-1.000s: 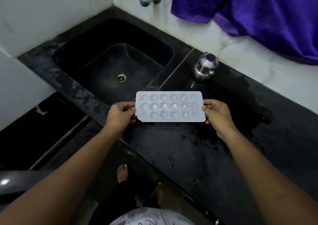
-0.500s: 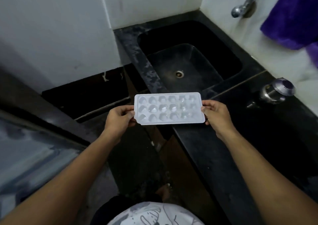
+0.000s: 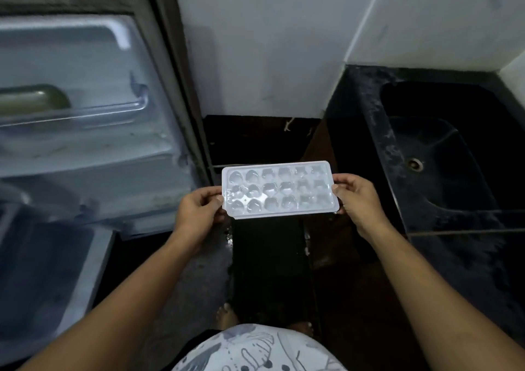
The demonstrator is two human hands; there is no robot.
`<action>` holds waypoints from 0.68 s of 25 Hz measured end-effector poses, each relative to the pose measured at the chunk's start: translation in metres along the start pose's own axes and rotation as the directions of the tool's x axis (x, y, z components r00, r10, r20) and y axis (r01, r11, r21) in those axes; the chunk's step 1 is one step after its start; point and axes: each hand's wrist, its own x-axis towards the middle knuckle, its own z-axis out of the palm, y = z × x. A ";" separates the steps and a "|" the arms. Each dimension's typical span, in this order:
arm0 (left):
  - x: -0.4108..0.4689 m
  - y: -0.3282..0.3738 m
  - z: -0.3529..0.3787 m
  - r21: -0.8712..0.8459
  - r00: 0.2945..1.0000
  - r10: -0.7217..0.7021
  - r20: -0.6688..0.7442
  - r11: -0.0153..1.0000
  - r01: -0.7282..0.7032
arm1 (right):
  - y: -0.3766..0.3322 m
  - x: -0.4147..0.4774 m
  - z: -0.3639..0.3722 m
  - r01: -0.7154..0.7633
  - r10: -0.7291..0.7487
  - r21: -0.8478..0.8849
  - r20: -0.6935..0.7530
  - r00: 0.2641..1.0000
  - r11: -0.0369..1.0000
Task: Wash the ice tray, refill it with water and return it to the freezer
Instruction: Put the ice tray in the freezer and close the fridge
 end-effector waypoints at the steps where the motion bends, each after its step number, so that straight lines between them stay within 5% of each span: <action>1: -0.001 -0.005 -0.020 -0.013 0.999 -0.007 -0.038 1.000 0.006 | -0.007 0.000 0.020 0.015 -0.014 -0.013 0.034 0.999 1.000; 9: -0.046 -0.038 -0.156 -0.128 0.926 -0.063 -0.371 0.992 0.016 | -0.060 -0.002 0.171 0.144 -0.094 -0.107 0.375 0.922 0.984; 17: -0.104 -0.064 -0.252 -0.288 0.691 -0.194 -0.697 0.957 -0.021 | -0.113 -0.021 0.329 0.292 -0.160 -0.085 0.677 0.718 0.952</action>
